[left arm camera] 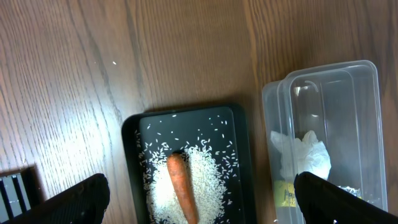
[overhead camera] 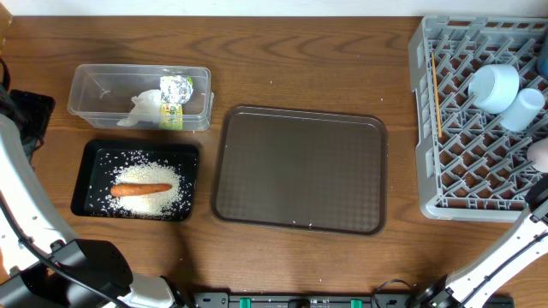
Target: Sort waste into correct bins and load items into the dishwasher rack
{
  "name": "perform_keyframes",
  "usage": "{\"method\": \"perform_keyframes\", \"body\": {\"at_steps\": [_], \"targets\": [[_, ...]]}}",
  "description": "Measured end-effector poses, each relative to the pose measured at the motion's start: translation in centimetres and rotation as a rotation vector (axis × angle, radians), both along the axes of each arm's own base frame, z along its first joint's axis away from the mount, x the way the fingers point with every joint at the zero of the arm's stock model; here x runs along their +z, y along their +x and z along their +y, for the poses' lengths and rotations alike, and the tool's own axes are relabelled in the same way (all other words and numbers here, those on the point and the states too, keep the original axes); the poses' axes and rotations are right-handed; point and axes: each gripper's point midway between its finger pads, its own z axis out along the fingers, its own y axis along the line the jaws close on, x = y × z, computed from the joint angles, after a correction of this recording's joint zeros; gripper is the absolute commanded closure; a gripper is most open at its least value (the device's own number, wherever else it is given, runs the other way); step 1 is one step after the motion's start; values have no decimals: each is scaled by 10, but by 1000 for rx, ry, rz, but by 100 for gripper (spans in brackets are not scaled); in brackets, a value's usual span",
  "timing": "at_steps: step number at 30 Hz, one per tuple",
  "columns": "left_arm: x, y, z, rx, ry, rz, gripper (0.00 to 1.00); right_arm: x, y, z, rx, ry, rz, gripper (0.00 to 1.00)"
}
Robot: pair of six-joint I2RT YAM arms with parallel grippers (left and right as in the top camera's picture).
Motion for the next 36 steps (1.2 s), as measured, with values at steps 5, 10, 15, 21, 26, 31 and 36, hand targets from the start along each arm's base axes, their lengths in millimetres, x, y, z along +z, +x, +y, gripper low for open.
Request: {"method": "perform_keyframes", "body": {"at_steps": [5,10,15,21,26,31,36], "targets": [[0,0,0,0,0,0,2,4,12,18,20,26,1,99],[0,0,0,0,0,0,2,8,28,49,68,24,-11,99],[0,0,0,0,0,0,2,7,38,72,99,28,-6,99],[0,0,0,0,0,0,2,2,38,70,87,30,13,99],[0,0,0,0,0,0,2,-15,32,57,48,19,70,99],[0,0,0,0,0,0,2,-14,20,40,35,-19,62,99],[0,0,0,0,0,0,2,-15,13,35,48,-17,60,92]]}}
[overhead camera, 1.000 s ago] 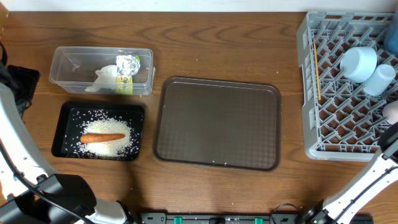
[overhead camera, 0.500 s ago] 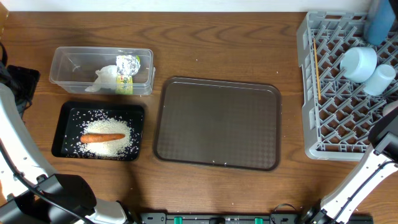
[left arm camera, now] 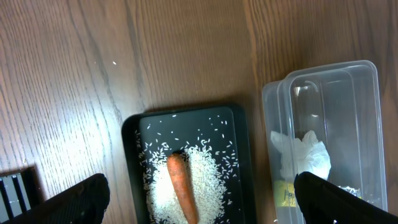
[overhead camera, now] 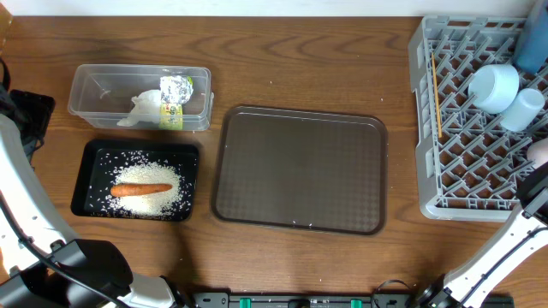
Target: Sort waste into correct bins and load items into the dishwasher rack
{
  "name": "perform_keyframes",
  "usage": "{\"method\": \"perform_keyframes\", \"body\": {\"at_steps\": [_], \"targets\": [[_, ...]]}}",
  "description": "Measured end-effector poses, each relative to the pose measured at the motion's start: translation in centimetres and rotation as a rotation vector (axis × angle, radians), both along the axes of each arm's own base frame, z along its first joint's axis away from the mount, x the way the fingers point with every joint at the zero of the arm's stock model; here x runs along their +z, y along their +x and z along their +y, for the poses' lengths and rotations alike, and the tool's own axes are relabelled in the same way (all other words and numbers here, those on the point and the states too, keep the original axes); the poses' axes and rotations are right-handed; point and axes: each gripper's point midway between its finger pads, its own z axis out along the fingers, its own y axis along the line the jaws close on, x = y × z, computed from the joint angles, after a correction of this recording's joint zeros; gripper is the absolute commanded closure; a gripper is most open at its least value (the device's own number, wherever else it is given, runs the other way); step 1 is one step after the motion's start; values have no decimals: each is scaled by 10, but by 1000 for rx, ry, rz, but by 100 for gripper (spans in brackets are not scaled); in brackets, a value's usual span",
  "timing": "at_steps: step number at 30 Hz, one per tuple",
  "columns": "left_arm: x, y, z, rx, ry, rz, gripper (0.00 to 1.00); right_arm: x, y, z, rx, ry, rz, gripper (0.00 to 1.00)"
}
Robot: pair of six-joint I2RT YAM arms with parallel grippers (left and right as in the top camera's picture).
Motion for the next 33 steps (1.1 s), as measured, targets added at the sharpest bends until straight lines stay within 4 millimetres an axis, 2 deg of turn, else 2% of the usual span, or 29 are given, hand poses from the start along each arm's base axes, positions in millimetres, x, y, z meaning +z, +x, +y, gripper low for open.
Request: {"method": "perform_keyframes", "body": {"at_steps": [1,4,8,11,13,15,16,18,19,21,25,27,29,33], "targets": [[0,0,0,0,0,0,2,0,-1,-1,1,3,2,83],[0,0,0,0,0,0,2,-6,-7,-18,-46,7,29,68],[0,0,0,0,0,-1,2,-20,-21,-45,-132,44,107,59],[0,0,0,0,0,0,2,-44,-35,-68,-247,62,229,53],[0,0,0,0,0,0,2,-65,-44,-79,-315,56,316,40],[0,0,0,0,0,0,2,-77,-50,-85,-364,36,381,27],[0,0,0,0,0,0,2,-81,-55,-88,-390,14,414,17],[0,0,0,0,0,0,2,-80,-62,-91,-438,-22,456,5],[0,0,0,0,0,0,2,-75,-67,-94,-464,-45,469,1],[0,0,0,0,0,-1,2,-52,-75,-97,-512,-103,463,1],[0,0,0,0,0,0,2,11,-94,-94,-590,-186,410,1],[0,0,0,0,0,0,2,46,-108,-85,-617,-212,379,1],[0,0,0,0,0,0,2,73,-122,-73,-631,-225,364,1],[0,0,0,0,0,0,2,103,-151,-43,-636,-209,390,1]]}}
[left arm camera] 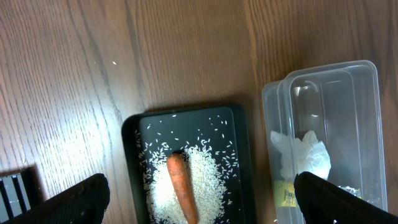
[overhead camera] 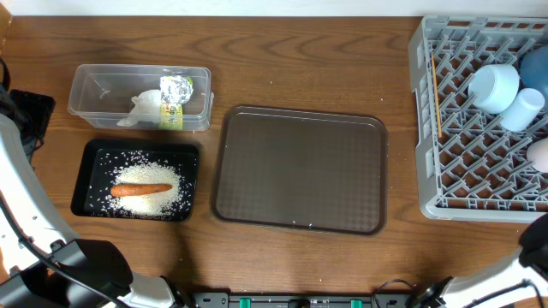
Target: Sort waste into correct bins and load items into the dishwasher rack
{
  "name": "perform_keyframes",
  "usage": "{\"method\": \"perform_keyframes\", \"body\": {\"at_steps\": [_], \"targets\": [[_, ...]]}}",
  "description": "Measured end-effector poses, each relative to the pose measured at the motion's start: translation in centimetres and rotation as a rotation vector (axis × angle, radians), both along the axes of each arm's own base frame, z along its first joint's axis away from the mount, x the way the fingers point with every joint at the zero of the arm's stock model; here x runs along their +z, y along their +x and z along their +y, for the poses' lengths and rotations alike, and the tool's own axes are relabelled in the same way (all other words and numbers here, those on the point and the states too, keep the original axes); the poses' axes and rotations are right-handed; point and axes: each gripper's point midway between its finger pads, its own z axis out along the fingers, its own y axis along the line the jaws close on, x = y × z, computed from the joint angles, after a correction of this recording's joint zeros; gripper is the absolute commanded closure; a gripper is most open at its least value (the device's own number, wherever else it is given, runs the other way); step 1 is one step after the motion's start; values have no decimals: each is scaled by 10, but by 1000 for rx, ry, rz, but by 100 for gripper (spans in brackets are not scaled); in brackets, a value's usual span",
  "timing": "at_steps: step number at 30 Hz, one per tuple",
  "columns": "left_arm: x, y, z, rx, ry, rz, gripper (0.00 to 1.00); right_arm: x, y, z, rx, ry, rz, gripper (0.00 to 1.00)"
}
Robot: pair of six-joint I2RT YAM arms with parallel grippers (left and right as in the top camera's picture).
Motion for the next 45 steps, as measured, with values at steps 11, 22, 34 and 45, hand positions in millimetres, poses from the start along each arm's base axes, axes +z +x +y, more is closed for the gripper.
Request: {"method": "perform_keyframes", "body": {"at_steps": [11,22,34,45], "targets": [[0,0,0,0,0,0,2,-17,-68,125,127,240,295,7],[0,0,0,0,-1,0,2,-40,-61,237,479,160,467,11],[0,0,0,0,0,0,2,-55,-83,318,629,-87,555,12],[0,0,0,1,0,0,2,-92,-128,357,536,-256,298,1]]}}
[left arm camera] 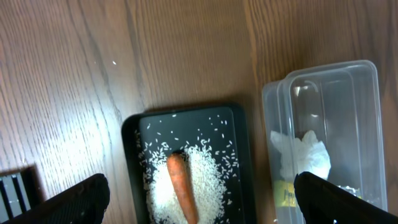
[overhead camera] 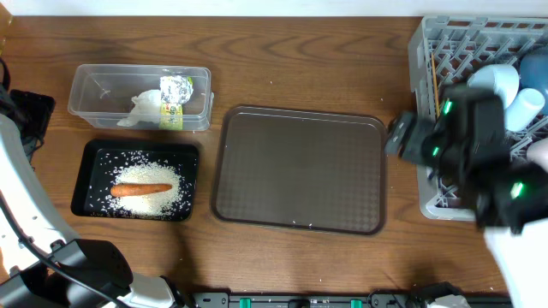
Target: Sort waste into correct bins and load items into the dishwasher rack
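The grey dishwasher rack (overhead camera: 445, 34) stands at the right, holding two white cups (overhead camera: 494, 79), a blue cup (overhead camera: 538, 68) and a chopstick (overhead camera: 432, 73). My right arm (overhead camera: 467, 141) looms blurred over the rack's left side and the brown tray's (overhead camera: 300, 171) right edge; its fingers cannot be made out. The left gripper (left arm camera: 199, 205) hangs open high above the black tray (left arm camera: 134, 124), which holds rice and a carrot (left arm camera: 181, 186). The clear bin (left arm camera: 367, 106) holds a tissue (left arm camera: 301, 155), a foil ball (overhead camera: 176, 86) and a yellow-labelled wrapper (overhead camera: 172, 114).
A black box (overhead camera: 34, 111) sits at the table's left edge beside my white left arm (overhead camera: 21, 205). Bare wood runs along the far edge and between the brown tray and the bins.
My right arm, then only a sliver at the lower right corner, now fills the overhead view over the rack's left side. The left gripper and both bins are unchanged.
At first my right arm stood by the rack's near right corner. Then something blue showed at the rack's far right corner. Later the blue cup lay beside the white cups and the arm had dropped to the lower corner. Now it covers the rack's left side.
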{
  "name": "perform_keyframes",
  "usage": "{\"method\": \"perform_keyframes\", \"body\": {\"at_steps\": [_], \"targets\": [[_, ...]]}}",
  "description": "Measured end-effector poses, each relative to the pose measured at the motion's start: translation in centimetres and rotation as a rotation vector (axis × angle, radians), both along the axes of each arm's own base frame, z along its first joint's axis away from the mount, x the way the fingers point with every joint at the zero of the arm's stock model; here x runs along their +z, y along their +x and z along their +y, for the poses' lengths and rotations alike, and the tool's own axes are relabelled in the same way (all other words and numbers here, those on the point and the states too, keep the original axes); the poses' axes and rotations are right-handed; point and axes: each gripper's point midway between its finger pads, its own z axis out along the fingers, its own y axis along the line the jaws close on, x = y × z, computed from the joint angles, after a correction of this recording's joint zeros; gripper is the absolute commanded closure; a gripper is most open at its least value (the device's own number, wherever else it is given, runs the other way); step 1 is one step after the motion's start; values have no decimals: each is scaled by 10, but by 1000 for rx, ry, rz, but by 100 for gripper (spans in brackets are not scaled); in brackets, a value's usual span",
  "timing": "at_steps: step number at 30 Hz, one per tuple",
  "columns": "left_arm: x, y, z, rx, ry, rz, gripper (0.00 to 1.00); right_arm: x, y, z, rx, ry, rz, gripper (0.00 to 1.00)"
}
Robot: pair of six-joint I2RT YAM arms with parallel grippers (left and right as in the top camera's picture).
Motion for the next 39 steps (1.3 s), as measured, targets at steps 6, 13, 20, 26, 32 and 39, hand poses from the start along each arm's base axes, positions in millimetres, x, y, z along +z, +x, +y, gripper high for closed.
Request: {"method": "perform_keyframes", "body": {"at_steps": [6,13,20,26,32,39], "targets": [[0,0,0,2,-1,-1,2,-40,-13,-3,-22,7,-106,1],[0,0,0,2,-2,-1,2,-81,-15,-7,-41,-10,-76,1],[0,0,0,2,-2,-1,2,-108,-22,-10,-41,-47,26,1],[0,0,0,2,-2,-1,2,-124,-30,-13,-40,-75,105,1],[0,0,0,2,-2,-1,2,-127,-26,-11,-40,-76,106,1],[0,0,0,2,-1,-1,2,-98,8,6,39,-32,-125,1]]}}
